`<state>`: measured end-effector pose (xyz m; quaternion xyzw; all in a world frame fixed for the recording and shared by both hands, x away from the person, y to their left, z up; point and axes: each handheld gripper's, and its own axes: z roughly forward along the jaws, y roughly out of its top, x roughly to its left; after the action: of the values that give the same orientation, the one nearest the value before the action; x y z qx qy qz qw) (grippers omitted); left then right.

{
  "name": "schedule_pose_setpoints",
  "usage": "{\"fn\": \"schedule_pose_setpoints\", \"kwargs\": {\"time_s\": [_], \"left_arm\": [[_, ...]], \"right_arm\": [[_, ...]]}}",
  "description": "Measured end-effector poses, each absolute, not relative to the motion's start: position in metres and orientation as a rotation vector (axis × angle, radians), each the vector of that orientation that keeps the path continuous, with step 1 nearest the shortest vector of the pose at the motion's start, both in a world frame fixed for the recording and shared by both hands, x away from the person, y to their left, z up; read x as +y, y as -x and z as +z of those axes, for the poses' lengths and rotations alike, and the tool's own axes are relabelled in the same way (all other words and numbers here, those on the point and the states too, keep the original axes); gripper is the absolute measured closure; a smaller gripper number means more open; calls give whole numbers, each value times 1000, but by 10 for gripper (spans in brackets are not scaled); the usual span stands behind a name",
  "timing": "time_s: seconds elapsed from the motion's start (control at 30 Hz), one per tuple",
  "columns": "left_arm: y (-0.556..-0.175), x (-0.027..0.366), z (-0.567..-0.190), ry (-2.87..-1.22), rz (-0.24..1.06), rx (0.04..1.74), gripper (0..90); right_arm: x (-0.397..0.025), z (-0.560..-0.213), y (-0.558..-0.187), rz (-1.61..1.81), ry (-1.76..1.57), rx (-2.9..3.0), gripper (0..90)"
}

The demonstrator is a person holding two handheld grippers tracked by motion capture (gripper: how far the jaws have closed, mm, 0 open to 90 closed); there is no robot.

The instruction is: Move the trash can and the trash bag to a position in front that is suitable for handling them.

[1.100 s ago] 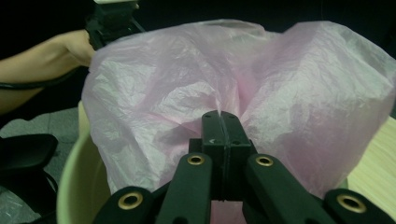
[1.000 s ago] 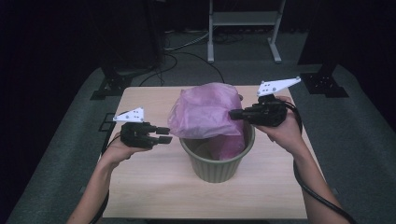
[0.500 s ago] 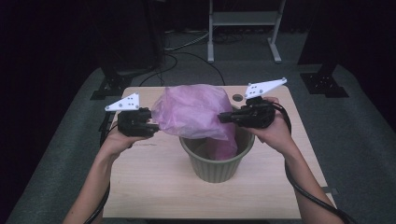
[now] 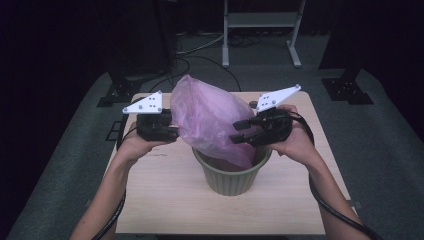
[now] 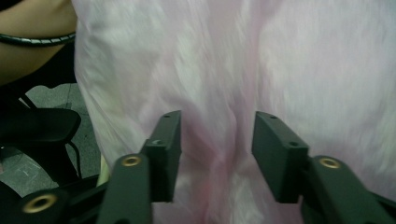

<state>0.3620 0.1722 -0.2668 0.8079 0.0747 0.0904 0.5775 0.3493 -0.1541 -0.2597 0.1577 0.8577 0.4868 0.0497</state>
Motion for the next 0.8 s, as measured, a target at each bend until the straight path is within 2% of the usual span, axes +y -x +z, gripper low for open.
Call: {"fn": "schedule_pose_setpoints", "kwargs": {"time_s": [0.13, 0.33, 0.37, 0.4, 0.43, 0.47, 0.5, 0.53, 0.7, 0.8], "left_arm": [[-360, 166, -259, -1894, 210, 152, 637], [-358, 157, -255, -1891, 188, 104, 604], [-357, 156, -255, -1893, 183, 96, 595], [-357, 152, -255, -1895, 169, 78, 573], [-357, 152, -255, -1895, 169, 78, 557], [-357, 150, -256, -1896, 151, 70, 541], [-357, 150, -256, -1896, 151, 70, 534], [-357, 149, -256, -1898, 145, 59, 528], [-359, 141, -260, -1903, 118, 50, 539], [-359, 136, -260, -1899, 117, 29, 617]], "right_arm": [[-150, -240, -343, 1484, -407, 2587, 450], [-133, -226, -339, 1414, -361, 2573, 474], [-128, -226, -340, 1381, -354, 2568, 510], [-124, -227, -340, 1357, -361, 2576, 638], [-124, -227, -340, 1357, -361, 2576, 638], [-123, -231, -340, 1339, -388, 2568, 752], [-123, -231, -340, 1339, -388, 2568, 752], [-124, -237, -341, 1350, -406, 2562, 829], [-123, -248, -343, 1393, -430, 2548, 871], [-121, -253, -342, 1421, -418, 2546, 887]]}}
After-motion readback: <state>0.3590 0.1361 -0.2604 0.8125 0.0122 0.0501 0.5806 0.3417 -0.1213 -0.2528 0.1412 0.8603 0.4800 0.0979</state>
